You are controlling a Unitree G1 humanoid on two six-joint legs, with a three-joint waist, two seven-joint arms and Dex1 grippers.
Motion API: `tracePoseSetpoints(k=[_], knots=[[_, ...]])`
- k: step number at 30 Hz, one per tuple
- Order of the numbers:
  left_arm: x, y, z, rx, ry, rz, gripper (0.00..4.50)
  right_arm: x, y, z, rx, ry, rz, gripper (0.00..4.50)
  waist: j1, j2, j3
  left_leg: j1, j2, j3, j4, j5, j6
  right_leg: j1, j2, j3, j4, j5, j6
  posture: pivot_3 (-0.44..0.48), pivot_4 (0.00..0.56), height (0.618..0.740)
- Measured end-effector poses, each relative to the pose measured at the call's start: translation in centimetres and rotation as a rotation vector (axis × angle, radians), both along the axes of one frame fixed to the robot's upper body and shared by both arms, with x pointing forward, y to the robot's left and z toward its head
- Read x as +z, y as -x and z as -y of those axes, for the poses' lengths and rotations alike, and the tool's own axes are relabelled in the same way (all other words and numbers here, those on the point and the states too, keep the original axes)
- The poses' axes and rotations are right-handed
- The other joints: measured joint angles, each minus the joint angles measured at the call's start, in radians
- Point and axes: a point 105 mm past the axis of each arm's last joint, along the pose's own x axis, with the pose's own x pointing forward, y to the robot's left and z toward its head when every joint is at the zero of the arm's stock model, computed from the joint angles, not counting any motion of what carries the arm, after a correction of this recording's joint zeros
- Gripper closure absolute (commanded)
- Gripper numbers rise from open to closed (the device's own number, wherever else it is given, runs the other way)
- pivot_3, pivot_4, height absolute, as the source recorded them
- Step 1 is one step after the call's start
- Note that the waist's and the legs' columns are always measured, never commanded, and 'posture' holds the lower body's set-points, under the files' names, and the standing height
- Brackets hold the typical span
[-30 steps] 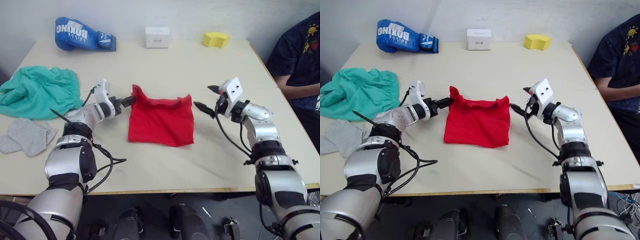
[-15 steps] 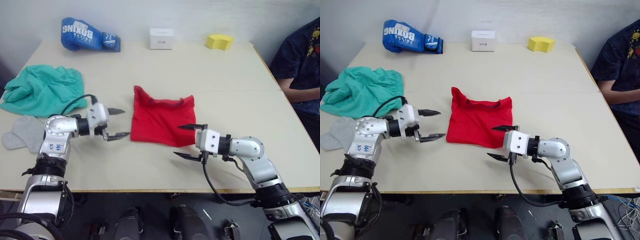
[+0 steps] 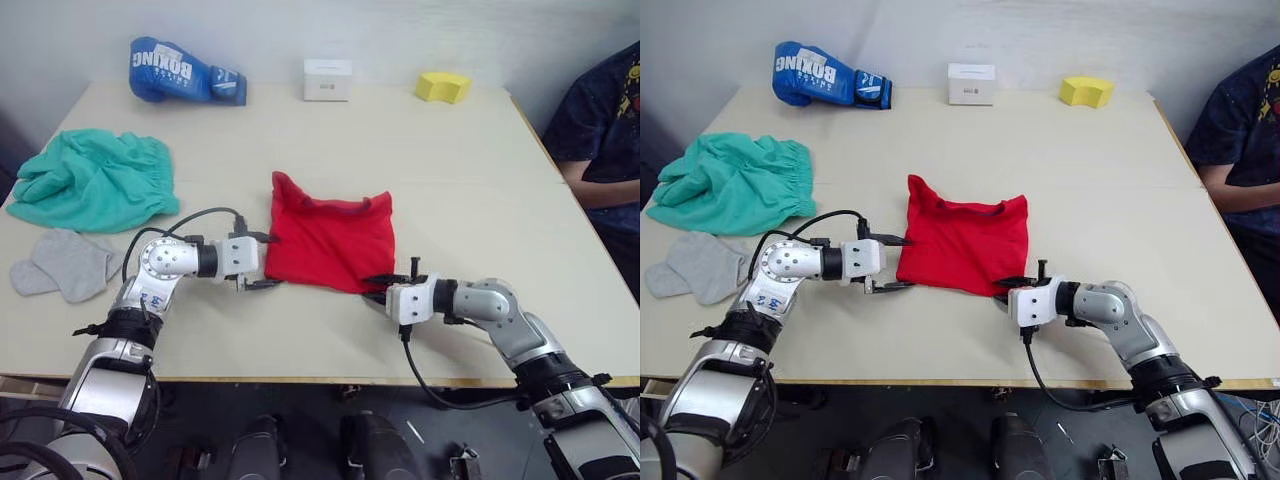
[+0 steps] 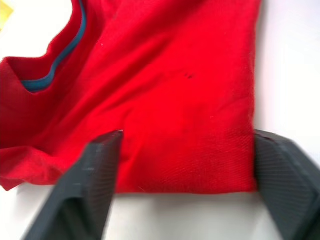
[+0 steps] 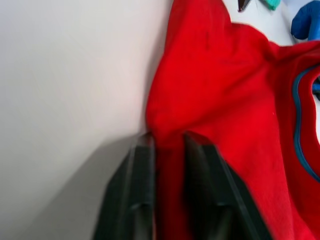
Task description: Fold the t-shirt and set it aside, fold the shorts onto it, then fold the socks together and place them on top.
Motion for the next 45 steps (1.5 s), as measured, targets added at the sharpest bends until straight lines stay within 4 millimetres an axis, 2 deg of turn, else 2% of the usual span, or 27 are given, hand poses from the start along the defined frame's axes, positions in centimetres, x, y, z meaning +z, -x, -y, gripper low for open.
tracePoseSetpoints(k=[2, 9, 10, 12, 18, 23, 26, 31, 34, 37, 40, 42, 44, 45], knots=[[-0.3, -0.1, 0.0, 0.009, -0.009, -0.005, 2.20, -0.1, -0.1, 0.6, -0.009, 0.018, 0.010, 4.50, -0.002, 0.000, 0.000, 0.005, 0.000, -0.001, -0.002, 0.000, 0.000, 0.005, 0.000, 0.001, -0.002, 0.000, 0.000, 0.000, 0.150, 0.740], [-1.2, 0.5, -0.4, 0.007, -0.033, -0.021, 4.33, -0.1, 0.0, 0.6, -0.005, 0.018, 0.020, 4.50, -0.003, 0.000, -0.001, 0.005, 0.001, -0.001, -0.003, 0.000, 0.000, 0.006, 0.000, 0.001, -0.002, 0.000, 0.000, 0.000, 0.150, 0.740], [-1.3, 0.7, -0.5, 0.007, -0.032, -0.022, 4.46, -0.2, 0.0, 0.7, -0.004, 0.016, 0.019, 4.50, -0.005, 0.000, -0.001, 0.005, 0.001, -0.001, -0.004, 0.000, 0.000, 0.006, 0.000, 0.001, -0.002, 0.000, 0.000, 0.000, 0.150, 0.740], [-1.3, 1.3, -1.0, 0.009, -0.032, -0.021, 4.46, -0.2, 0.3, 0.6, 0.004, 0.005, 0.011, 4.50, -0.010, 0.000, -0.001, 0.005, 0.002, -0.001, -0.005, 0.000, -0.001, 0.006, 0.000, 0.001, -0.003, -0.001, -0.001, 0.000, 0.150, 0.740], [-1.7, 5.0, -2.4, -0.012, -0.060, -0.054, 4.46, -0.4, 2.5, 0.0, 0.067, -0.035, -0.045, 4.50, -0.029, 0.000, -0.001, 0.005, 0.004, -0.001, -0.007, -0.002, -0.004, 0.005, 0.002, 0.001, -0.005, -0.003, -0.002, 0.000, 0.150, 0.740], [-2.4, 9.0, -3.2, 0.009, -0.063, -0.103, 4.46, -0.4, 5.6, -0.8, 0.118, -0.083, -0.117, 4.50, -0.029, 0.001, -0.001, 0.006, 0.005, -0.002, -0.007, -0.003, -0.004, 0.005, 0.002, 0.001, -0.005, -0.004, -0.003, 0.000, 0.150, 0.740], [-3.0, 11.3, -3.7, 0.059, -0.044, -0.131, 4.46, -1.1, 7.8, -1.1, 0.122, -0.107, -0.173, 4.50, -0.028, 0.000, -0.002, 0.006, 0.005, -0.003, -0.008, -0.007, 0.000, 0.006, 0.002, 0.001, -0.007, -0.004, -0.004, 0.000, 0.150, 0.740], [-3.4, 13.4, -4.1, 0.130, -0.017, -0.159, 4.46, -2.0, 9.9, -1.6, 0.106, -0.133, -0.232, 4.50, -0.027, 0.000, -0.002, 0.007, 0.005, -0.003, -0.009, -0.011, -0.004, 0.007, 0.002, 0.000, -0.008, -0.005, -0.006, 0.000, 0.150, 0.740], [-3.5, 14.2, -4.1, 0.150, -0.012, -0.174, 4.46, -2.7, 10.3, -1.5, 0.069, -0.149, -0.279, 4.50, -0.027, 0.000, -0.002, 0.007, 0.005, -0.003, -0.009, -0.011, -0.004, 0.007, 0.002, 0.000, -0.009, -0.005, -0.007, 0.000, 0.150, 0.740], [-3.4, 14.7, -4.1, 0.153, -0.015, -0.179, 3.83, -2.6, 10.7, -1.7, 0.047, -0.197, -0.356, 3.84, -0.026, 0.000, -0.002, 0.007, 0.005, -0.004, -0.010, -0.011, -0.004, 0.007, 0.002, 0.000, -0.010, -0.005, -0.008, 0.000, 0.150, 0.740], [-3.0, 14.8, -5.0, 0.170, -0.036, -0.161, 2.89, -2.1, 12.0, -1.9, 0.087, -0.232, -0.442, 2.80, -0.025, 0.000, -0.002, 0.007, 0.005, -0.004, -0.012, -0.011, -0.003, 0.007, 0.002, -0.001, -0.010, -0.006, -0.008, 0.000, 0.150, 0.740], [-2.5, 15.6, -5.6, 0.189, 0.028, -0.242, 2.24, -1.2, 12.9, -2.1, 0.116, -0.283, -0.525, 2.06, -0.029, 0.000, -0.002, 0.007, 0.006, -0.004, -0.013, -0.011, -0.003, 0.006, 0.002, -0.001, -0.010, -0.006, -0.009, 0.000, 0.150, 0.740], [-1.6, 16.8, -5.5, 0.169, 0.116, -0.332, 2.24, 0.1, 13.0, -2.3, 0.127, -0.338, -0.578, 1.40, -0.029, -0.001, -0.002, 0.007, 0.006, -0.005, -0.013, -0.011, -0.004, 0.007, 0.002, -0.002, -0.011, -0.006, -0.009, 0.000, 0.150, 0.740], [-1.1, 17.3, -5.5, 0.161, 0.155, -0.384, 2.24, 1.0, 12.9, -2.4, 0.127, -0.372, -0.595, 1.40, -0.028, -0.001, -0.002, 0.007, 0.006, -0.006, -0.013, -0.011, -0.004, 0.007, 0.002, -0.003, -0.011, -0.006, -0.009, 0.000, 0.150, 0.740]])
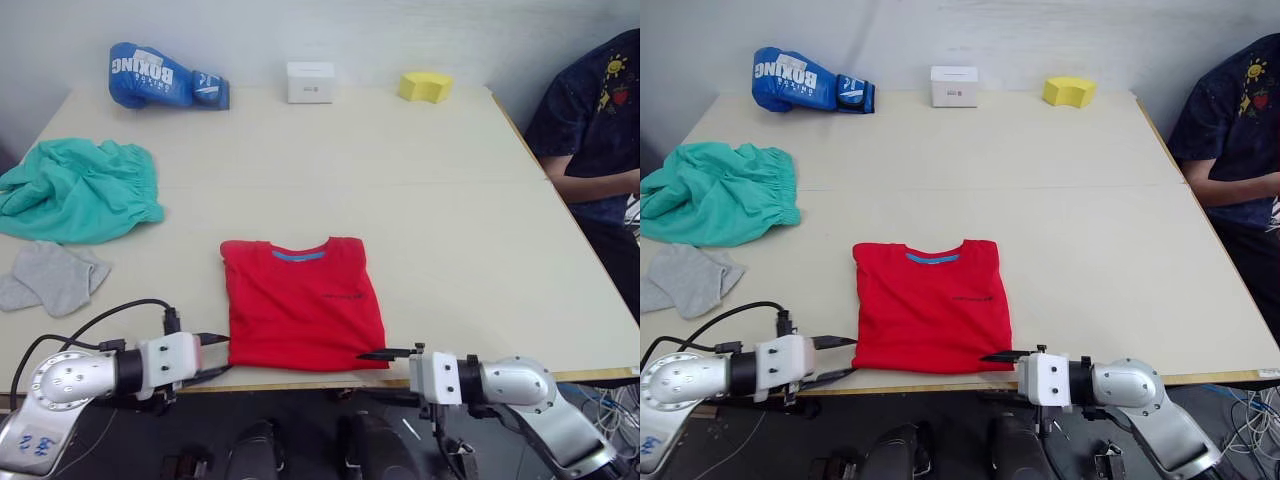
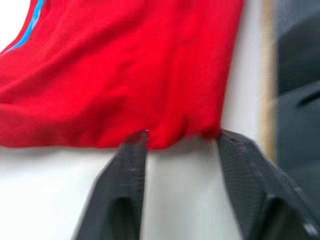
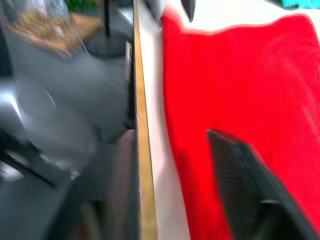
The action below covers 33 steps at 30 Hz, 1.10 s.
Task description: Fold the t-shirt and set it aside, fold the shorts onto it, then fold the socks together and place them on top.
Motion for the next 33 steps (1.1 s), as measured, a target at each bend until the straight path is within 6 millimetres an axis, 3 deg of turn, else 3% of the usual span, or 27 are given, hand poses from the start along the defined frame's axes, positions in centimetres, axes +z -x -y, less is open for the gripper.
tracePoseSetpoints(k=[2, 5, 7, 9, 10, 15, 20, 22, 26, 33], knots=[[1.1, 0.2, -0.7, 0.018, 0.058, -0.079, 2.43, 1.4, -0.4, -0.3, 0.002, -0.042, -0.039, 1.63, 0.001, 0.000, 0.000, 0.000, 0.000, -0.002, 0.000, 0.001, -0.001, 0.000, 0.000, -0.002, 0.000, 0.000, -0.001, 0.000, 0.150, 0.740], [3.3, -1.5, -0.9, 0.035, 0.104, -0.025, 3.16, 2.6, -1.4, -0.8, 0.001, -0.077, -0.054, 2.57, 0.010, 0.000, 0.000, -0.001, 0.000, -0.005, 0.000, 0.002, -0.002, 0.000, 0.000, -0.005, -0.002, -0.002, -0.008, 0.000, 0.150, 0.740], [4.4, -3.1, 0.2, 0.029, 0.161, 0.028, 3.76, 3.1, -2.3, -1.4, -0.018, -0.114, -0.042, 3.26, 0.019, 0.001, -0.001, -0.002, 0.000, -0.006, 0.000, 0.002, -0.002, 0.001, 0.000, -0.005, -0.004, -0.004, -0.011, 0.000, 0.150, 0.740], [4.4, -3.9, 1.7, 0.009, 0.211, 0.032, 4.47, 2.8, -3.1, -1.9, -0.030, -0.107, -0.045, 4.01, 0.022, 0.001, -0.001, -0.004, -0.001, -0.005, 0.000, 0.002, -0.001, 0.001, 0.000, -0.005, -0.004, 0.002, -0.002, 0.000, 0.150, 0.740], [4.0, -4.4, 2.4, 0.004, 0.217, 0.028, 4.50, 2.2, -3.5, -2.0, -0.039, -0.084, -0.047, 4.39, 0.024, 0.000, -0.001, -0.004, -0.001, -0.005, 0.000, 0.003, 0.001, 0.001, 0.000, -0.005, -0.004, 0.001, -0.002, 0.000, 0.150, 0.740], [1.2, -6.0, 5.9, -0.032, 0.158, 0.039, 4.50, 0.6, -5.5, -3.7, -0.055, -0.047, -0.028, 4.47, 0.023, 0.000, -0.001, -0.005, 0.000, -0.004, -0.001, 0.003, 0.001, -0.001, 0.002, -0.005, -0.004, 0.001, -0.003, 0.000, 0.150, 0.740], [-2.2, -6.0, 7.0, -0.003, 0.075, -0.012, 4.50, -2.2, -5.9, -4.6, -0.032, 0.031, 0.005, 4.47, 0.023, 0.000, -0.001, -0.005, 0.002, -0.004, 0.000, 0.004, 0.000, -0.002, 0.004, -0.005, -0.002, 0.000, -0.004, 0.000, 0.150, 0.740], [-2.8, -5.5, 6.9, -0.005, 0.057, -0.019, 4.50, -3.2, -6.3, -4.1, -0.026, 0.080, 0.038, 4.47, 0.022, 0.000, -0.001, -0.003, 0.002, -0.004, 0.001, 0.004, 0.000, 0.000, 0.004, -0.005, -0.002, 0.000, -0.004, 0.000, 0.150, 0.740], [-3.3, -5.3, 6.4, -0.006, -0.003, 0.033, 4.50, -2.9, -8.3, -3.1, -0.075, 0.075, 0.090, 4.47, 0.016, 0.002, -0.006, 0.001, 0.002, -0.004, 0.000, 0.003, -0.004, 0.003, 0.002, -0.005, -0.001, 0.001, -0.004, 0.000, 0.150, 0.740], [-3.7, -5.7, 5.7, 0.008, 0.004, 0.051, 4.50, -2.3, -14.8, 1.3, -0.411, -0.069, -0.032, 4.47, 0.003, 0.005, -0.009, 0.016, 0.002, -0.005, -0.007, 0.003, -0.006, 0.015, 0.002, -0.005, -0.003, 0.000, -0.007, 0.000, 0.150, 0.740]])
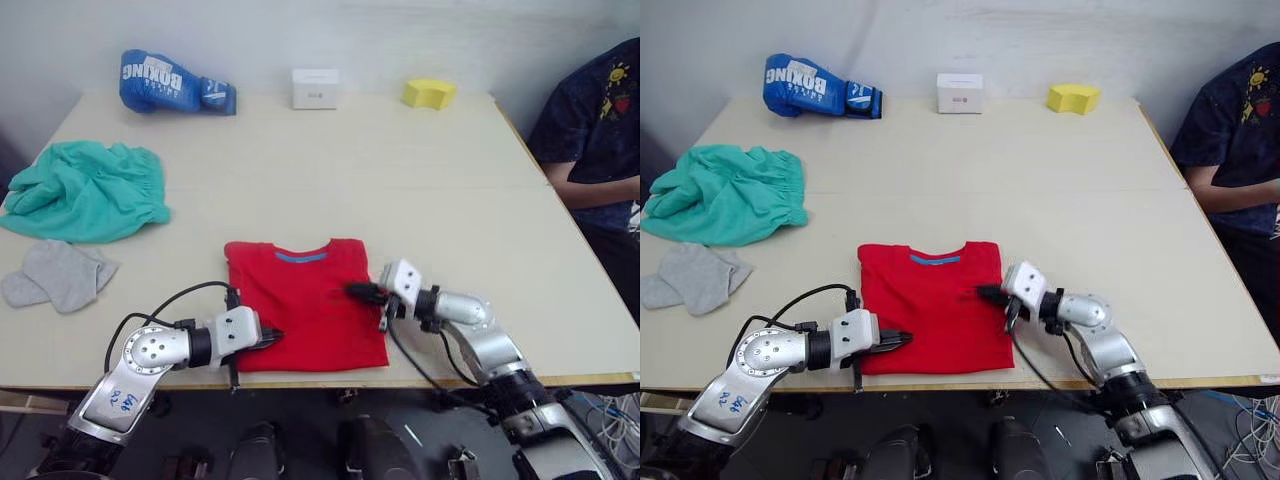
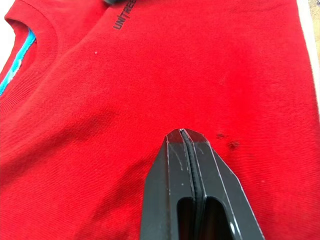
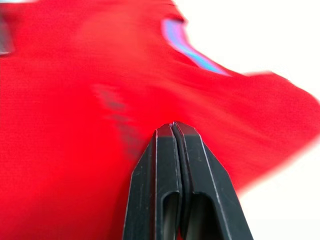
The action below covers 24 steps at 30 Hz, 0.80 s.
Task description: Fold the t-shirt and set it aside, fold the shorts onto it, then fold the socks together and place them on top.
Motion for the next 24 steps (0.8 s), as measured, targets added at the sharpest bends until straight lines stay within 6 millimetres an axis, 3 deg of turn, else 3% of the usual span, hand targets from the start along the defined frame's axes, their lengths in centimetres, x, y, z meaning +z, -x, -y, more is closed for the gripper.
tracePoseSetpoints(k=[5, 8, 11, 13, 15, 17, 20, 24], knots=[[0.2, -0.8, -1.4, 0.024, 0.025, -0.011, 4.50, 0.3, -2.5, 2.6, -0.150, -0.045, 0.003, 4.47, -0.007, 0.002, -0.001, 0.001, 0.000, 0.000, -0.002, 0.001, -0.001, 0.000, 0.000, 0.000, 0.000, 0.000, 0.000, 0.000, 0.150, 0.740], [0.8, -0.8, -2.1, 0.052, 0.144, -0.056, 4.50, 0.9, -2.5, 3.1, -0.149, -0.066, 0.025, 4.47, -0.007, 0.004, 0.000, -0.002, 0.000, 0.000, -0.003, 0.002, 0.001, -0.003, 0.000, -0.001, 0.000, 0.000, 0.000, 0.000, 0.150, 0.740], [2.8, -1.9, -2.1, 0.106, 0.320, -0.068, 4.50, 2.9, -1.2, 1.4, -0.018, -0.076, 0.098, 4.47, -0.003, 0.004, 0.000, -0.010, 0.000, 0.000, -0.002, 0.005, 0.003, -0.011, 0.001, 0.000, 0.003, -0.001, 0.001, 0.000, 0.150, 0.740], [4.3, -3.0, -1.9, 0.125, 0.350, -0.032, 4.50, 4.7, 0.0, -0.8, 0.098, -0.082, 0.163, 4.47, -0.002, 0.003, 0.000, -0.013, 0.000, -0.001, -0.001, 0.007, 0.002, -0.014, 0.002, 0.000, 0.004, 0.000, 0.002, 0.000, 0.150, 0.740], [4.7, -3.7, -1.8, 0.145, 0.348, -0.005, 4.50, 5.0, 0.9, -2.4, 0.180, -0.076, 0.178, 4.47, -0.004, 0.003, 0.000, -0.013, 0.000, 0.000, -0.001, 0.007, 0.002, -0.014, 0.002, 0.000, 0.004, 0.000, 0.002, 0.000, 0.150, 0.740], [4.1, -4.4, -1.9, 0.182, 0.317, 0.000, 4.50, 4.1, 1.5, -3.9, 0.235, -0.044, 0.158, 4.47, -0.004, 0.003, 0.000, -0.013, 0.000, 0.000, -0.001, 0.007, 0.002, -0.014, 0.002, 0.000, 0.004, 0.000, 0.002, 0.000, 0.150, 0.740], [1.8, -5.2, -2.4, 0.245, 0.217, -0.011, 4.50, 1.2, 1.7, -5.3, 0.258, 0.010, 0.094, 4.47, -0.003, 0.003, 0.000, -0.014, 0.000, 0.000, -0.001, 0.007, 0.002, -0.015, 0.002, 0.000, 0.004, 0.000, 0.002, 0.000, 0.150, 0.740], [3.3, -7.5, -3.4, 0.371, 0.248, 0.070, 4.50, 0.4, 0.9, -4.9, 0.237, 0.044, 0.103, 4.47, -0.001, 0.001, 0.000, -0.014, 0.000, -0.001, 0.000, 0.007, 0.002, -0.015, 0.001, -0.001, 0.004, 0.000, 0.002, 0.000, 0.150, 0.740]])
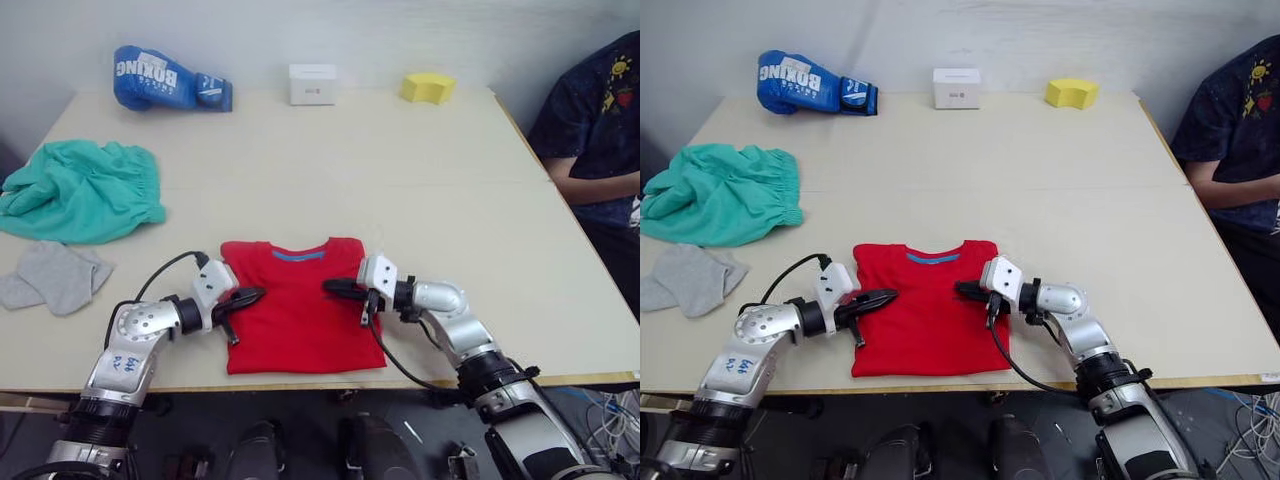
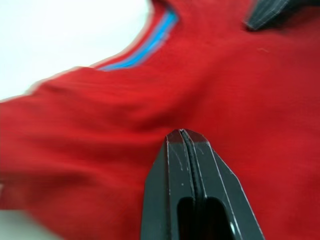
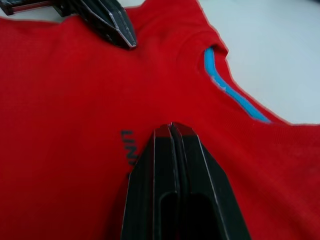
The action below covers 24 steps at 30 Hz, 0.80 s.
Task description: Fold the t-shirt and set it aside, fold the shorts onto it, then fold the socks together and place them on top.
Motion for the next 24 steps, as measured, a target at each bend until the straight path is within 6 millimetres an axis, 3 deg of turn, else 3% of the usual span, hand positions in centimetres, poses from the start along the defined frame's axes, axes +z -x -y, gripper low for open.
tracePoseSetpoints(k=[7, 12, 14, 20, 24], knots=[[0.7, -3.6, -4.9, 0.337, 0.090, 0.017, 4.50, -0.4, -0.1, 1.0, -0.010, 0.001, 0.033, 4.47, 0.000, -0.003, -0.002, 0.001, 0.000, 0.000, 0.000, 0.000, 0.000, 0.001, 0.000, 0.000, 0.000, 0.000, 0.000, 0.000, 0.150, 0.740], [1.0, -4.0, -5.8, 0.367, 0.139, 0.011, 4.50, -0.4, 0.4, 1.0, 0.002, 0.006, 0.034, 4.47, 0.001, -0.005, -0.003, 0.001, 0.000, 0.000, 0.000, 0.000, -0.002, 0.002, 0.000, -0.001, -0.001, 0.000, 0.000, 0.000, 0.150, 0.740], [1.7, -3.5, -5.2, 0.296, 0.203, 0.008, 4.50, -0.4, 0.8, 0.9, 0.012, 0.008, 0.017, 4.47, 0.001, -0.005, -0.003, 0.000, 0.000, 0.000, 0.000, 0.001, -0.004, 0.001, 0.000, -0.001, -0.001, 0.000, 0.000, 0.000, 0.150, 0.740], [4.5, 0.4, -1.3, -0.064, 0.232, 0.035, 4.50, -0.1, 0.7, 0.1, 0.005, -0.014, -0.037, 4.47, -0.004, -0.004, -0.001, -0.001, 0.000, 0.000, -0.002, 0.003, -0.009, -0.001, 0.000, -0.001, 0.000, 0.000, 0.000, 0.000, 0.150, 0.740], [2.8, 1.0, 1.8, -0.118, 0.254, -0.032, 4.50, 0.1, -0.5, -1.4, 0.007, 0.015, -0.015, 4.47, -0.005, -0.003, -0.001, 0.000, 0.000, 0.000, -0.001, 0.004, -0.008, -0.001, 0.000, -0.001, 0.000, 0.000, -0.001, 0.000, 0.150, 0.740]])
